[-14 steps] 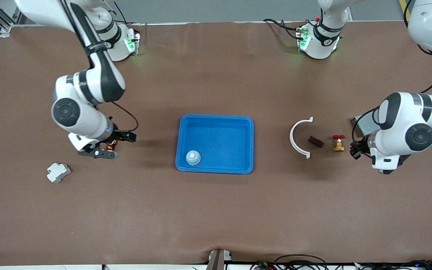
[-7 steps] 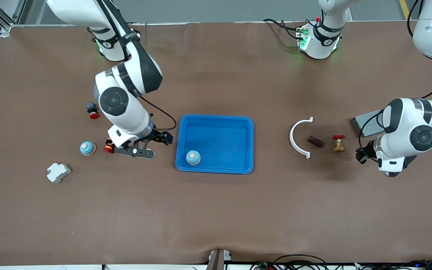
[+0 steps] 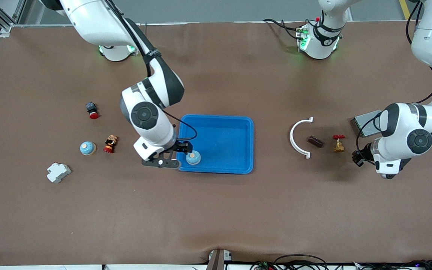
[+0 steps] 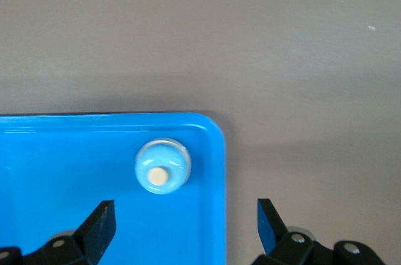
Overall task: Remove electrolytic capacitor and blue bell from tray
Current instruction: 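Place the capacitor by the valve with the left gripper while the right reaches the tray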
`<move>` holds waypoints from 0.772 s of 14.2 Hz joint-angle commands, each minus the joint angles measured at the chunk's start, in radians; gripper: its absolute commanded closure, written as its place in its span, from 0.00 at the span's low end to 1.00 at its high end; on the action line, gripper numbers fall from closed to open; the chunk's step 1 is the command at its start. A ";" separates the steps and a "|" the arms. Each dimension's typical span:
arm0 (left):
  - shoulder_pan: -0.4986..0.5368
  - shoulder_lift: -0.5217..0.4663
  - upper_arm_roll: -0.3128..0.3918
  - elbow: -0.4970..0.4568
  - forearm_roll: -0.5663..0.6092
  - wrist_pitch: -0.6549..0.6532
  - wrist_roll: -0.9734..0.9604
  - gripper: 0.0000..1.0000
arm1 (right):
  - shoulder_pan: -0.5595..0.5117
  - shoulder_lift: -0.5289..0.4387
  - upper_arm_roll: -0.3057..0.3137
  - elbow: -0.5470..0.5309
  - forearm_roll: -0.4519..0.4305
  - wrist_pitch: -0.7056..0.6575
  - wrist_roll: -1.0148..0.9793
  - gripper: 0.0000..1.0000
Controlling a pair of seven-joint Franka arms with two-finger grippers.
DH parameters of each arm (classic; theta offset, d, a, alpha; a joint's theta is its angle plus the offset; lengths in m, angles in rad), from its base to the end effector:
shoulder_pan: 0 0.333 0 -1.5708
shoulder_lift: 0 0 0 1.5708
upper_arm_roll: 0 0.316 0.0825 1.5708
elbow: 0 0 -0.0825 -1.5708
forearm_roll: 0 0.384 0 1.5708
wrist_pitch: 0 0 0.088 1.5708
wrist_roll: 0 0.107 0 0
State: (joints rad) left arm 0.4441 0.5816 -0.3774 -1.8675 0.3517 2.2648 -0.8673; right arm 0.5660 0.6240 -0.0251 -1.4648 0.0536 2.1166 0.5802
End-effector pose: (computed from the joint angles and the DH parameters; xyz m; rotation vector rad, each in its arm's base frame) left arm 0.6210 0.0611 0.2098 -2.8442 -1.0915 0.1476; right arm 0.6118 0.3740 0.3184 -3.0984 0.0954 -0.0108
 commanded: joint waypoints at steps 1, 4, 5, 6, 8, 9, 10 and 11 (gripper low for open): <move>0.004 -0.009 -0.003 0.008 0.020 0.004 -0.018 0.00 | 0.020 0.065 -0.010 0.058 0.006 0.057 -0.020 0.00; -0.005 -0.022 -0.009 0.013 0.012 -0.004 -0.025 0.00 | 0.031 0.112 -0.010 0.058 0.008 0.114 -0.092 0.00; -0.013 -0.025 -0.017 0.016 0.009 -0.004 -0.048 0.00 | 0.029 0.126 -0.010 0.058 0.008 0.118 -0.109 0.00; -0.021 -0.028 -0.026 0.024 0.009 -0.007 -0.074 0.00 | 0.029 0.137 -0.010 0.055 0.008 0.128 -0.121 0.00; -0.022 -0.051 -0.041 0.025 0.009 -0.025 -0.073 0.00 | 0.031 0.154 -0.010 0.050 0.009 0.151 -0.132 0.00; -0.022 -0.062 -0.043 0.025 0.009 -0.045 -0.067 0.00 | 0.031 0.161 -0.010 0.050 0.009 0.151 -0.135 0.00; -0.022 -0.065 -0.058 0.027 0.009 -0.053 -0.076 0.00 | 0.032 0.170 -0.009 0.050 0.011 0.152 -0.135 0.00; -0.022 -0.066 -0.069 0.033 0.007 -0.053 -0.081 0.00 | 0.032 0.175 0.004 0.050 0.011 0.157 -0.135 0.00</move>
State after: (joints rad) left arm 0.4193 0.5473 -0.4273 -1.8311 0.3516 2.2392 -0.9274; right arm 0.5889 0.7756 -0.0257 -1.4431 0.0536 2.2713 0.4585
